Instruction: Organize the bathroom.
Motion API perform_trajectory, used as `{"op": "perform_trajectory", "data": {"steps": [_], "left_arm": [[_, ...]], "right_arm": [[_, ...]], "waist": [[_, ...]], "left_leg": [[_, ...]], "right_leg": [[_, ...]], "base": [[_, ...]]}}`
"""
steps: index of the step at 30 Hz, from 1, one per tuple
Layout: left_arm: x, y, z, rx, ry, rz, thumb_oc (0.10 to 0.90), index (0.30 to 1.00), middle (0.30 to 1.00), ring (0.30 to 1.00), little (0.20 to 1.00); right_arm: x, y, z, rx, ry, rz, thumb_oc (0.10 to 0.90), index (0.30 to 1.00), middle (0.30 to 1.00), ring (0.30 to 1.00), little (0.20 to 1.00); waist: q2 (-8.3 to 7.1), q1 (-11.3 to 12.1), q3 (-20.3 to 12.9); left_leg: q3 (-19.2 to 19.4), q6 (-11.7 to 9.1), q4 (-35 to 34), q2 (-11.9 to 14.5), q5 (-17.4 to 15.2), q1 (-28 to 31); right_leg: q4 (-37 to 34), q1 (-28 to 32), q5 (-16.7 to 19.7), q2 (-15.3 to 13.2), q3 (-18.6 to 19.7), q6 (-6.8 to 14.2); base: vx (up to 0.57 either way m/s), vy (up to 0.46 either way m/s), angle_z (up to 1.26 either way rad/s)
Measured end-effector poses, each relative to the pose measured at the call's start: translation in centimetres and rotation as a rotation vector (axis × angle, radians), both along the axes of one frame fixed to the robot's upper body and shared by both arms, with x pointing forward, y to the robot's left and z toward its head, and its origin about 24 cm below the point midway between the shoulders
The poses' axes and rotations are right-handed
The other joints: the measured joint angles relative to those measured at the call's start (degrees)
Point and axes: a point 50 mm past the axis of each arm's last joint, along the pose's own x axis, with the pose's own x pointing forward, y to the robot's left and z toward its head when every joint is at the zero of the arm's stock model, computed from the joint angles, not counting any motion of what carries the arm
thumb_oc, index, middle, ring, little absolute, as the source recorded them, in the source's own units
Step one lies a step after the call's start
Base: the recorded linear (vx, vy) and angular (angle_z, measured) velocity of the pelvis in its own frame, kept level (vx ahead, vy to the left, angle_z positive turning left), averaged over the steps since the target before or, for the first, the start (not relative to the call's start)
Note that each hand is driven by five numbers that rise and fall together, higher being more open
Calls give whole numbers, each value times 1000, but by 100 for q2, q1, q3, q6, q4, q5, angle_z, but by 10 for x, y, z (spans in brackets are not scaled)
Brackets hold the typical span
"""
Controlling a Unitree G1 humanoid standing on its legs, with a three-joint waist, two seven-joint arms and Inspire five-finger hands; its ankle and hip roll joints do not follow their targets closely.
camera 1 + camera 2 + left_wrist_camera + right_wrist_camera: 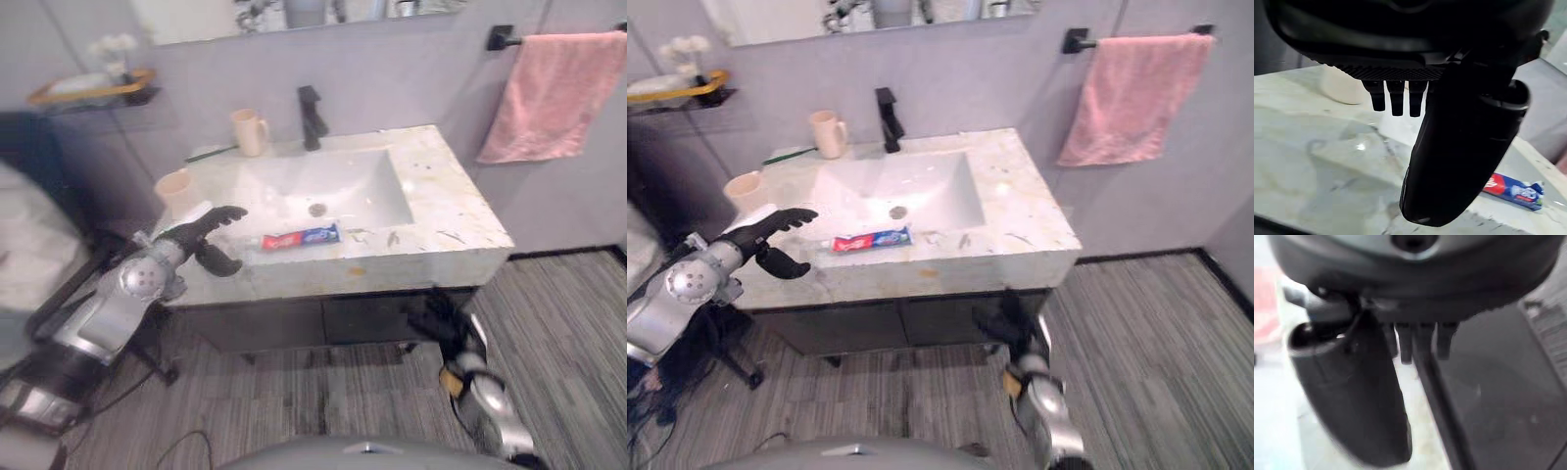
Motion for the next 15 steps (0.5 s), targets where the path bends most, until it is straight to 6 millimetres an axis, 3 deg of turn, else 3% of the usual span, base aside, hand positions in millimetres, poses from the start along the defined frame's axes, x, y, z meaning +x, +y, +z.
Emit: {"op": "perform_trajectory", "data": {"steps": [4,8,15], "left_arm": [[-1,6,5,26,27,9,800,900,900,900,900],[0,8,20,31,-18,2,800,900,900,900,900],[1,5,26,21,-45,-25,800,900,900,900,900]], "right_arm": [[-10,-7,-12,-18,89,-5,800,900,900,900,900],[-12,15,-22,-7,141,84,800,900,900,900,900],[-4,18,-26,-9,168,90,800,900,900,900,900]], "waist": [[45,125,111],[17,154,159],[4,100,168]], "left_leg": [[-99,11,0,-8,40,-101],[-118,-5,12,-21,102,-182],[-110,-13,23,-17,98,-181]], "right_leg": [[0,-42,-7,-38,-98,-10],[1,-106,41,-34,-152,-5],[1,-102,38,-21,-247,-4]], "base": [[-15,-15,14],[-26,-23,2],[-14,-10,0]]}}
